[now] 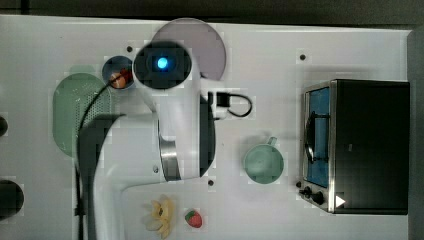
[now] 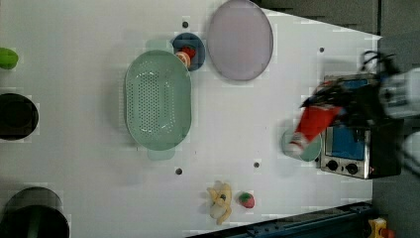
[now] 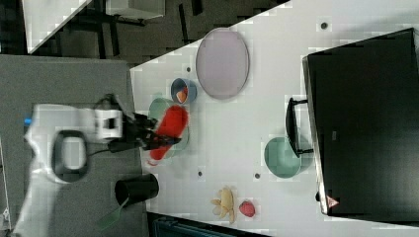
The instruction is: Pick Ketchup from oven and place it on table.
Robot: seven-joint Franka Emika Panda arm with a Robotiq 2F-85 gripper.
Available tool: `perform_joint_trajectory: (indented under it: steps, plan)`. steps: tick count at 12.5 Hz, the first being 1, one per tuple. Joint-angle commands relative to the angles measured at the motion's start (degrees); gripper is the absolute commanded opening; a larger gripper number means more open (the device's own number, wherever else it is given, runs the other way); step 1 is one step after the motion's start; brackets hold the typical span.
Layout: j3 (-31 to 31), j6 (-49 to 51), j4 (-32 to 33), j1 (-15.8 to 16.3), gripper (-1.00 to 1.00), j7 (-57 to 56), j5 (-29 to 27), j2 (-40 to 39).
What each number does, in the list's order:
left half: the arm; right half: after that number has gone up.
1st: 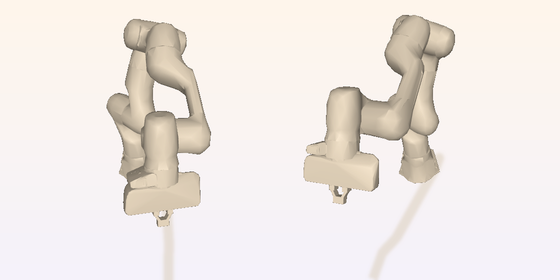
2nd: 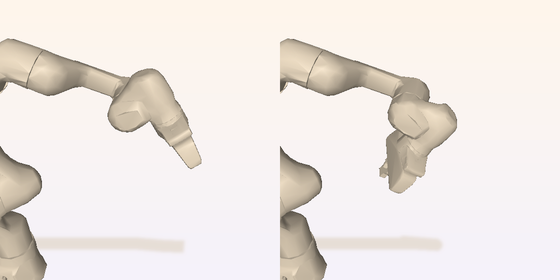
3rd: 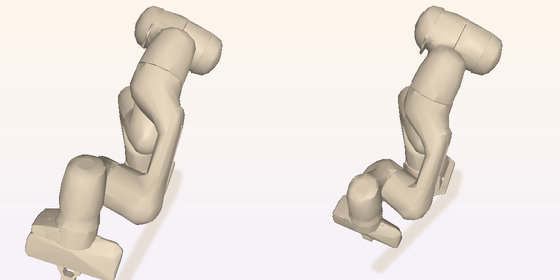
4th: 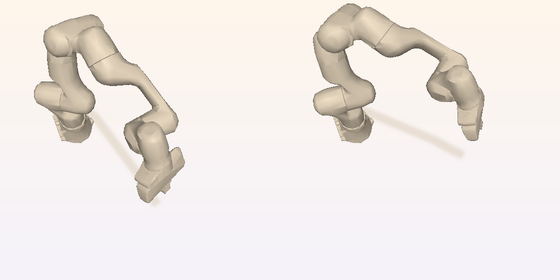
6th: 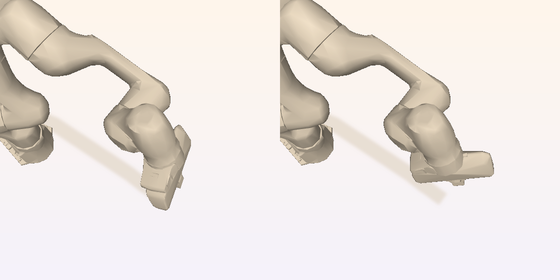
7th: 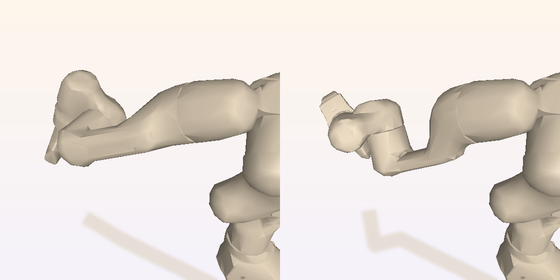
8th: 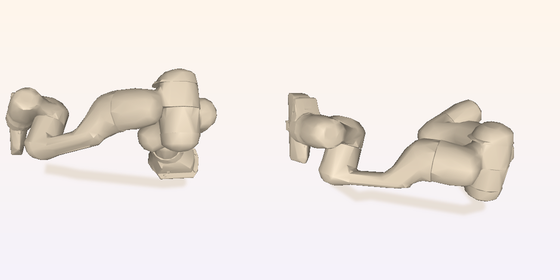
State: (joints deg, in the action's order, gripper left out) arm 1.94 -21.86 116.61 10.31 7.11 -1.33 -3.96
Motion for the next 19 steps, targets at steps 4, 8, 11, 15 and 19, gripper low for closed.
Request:
perform_joint_trajectory:
  steps: [4, 8, 11, 15, 19]
  plan:
    - [4.2, -21.6, 12.8, -3.6, 0.29, 3.2, -0.6, -8.1]
    - [4.5, -28.6, 13.6, -3.6, 0.35, 3.2, -0.6, -14.9]
    - [4.9, -31.9, 13.6, -3.5, 0.97, 3.2, -0.6, -16.2]
    - [5.1, -30.7, 12.2, -3.5, 1.00, 3.4, -0.6, -8.6]
    - [5.4, -14.4, 5.5, -3.5, 1.00, 3.4, -0.6, 4.2]
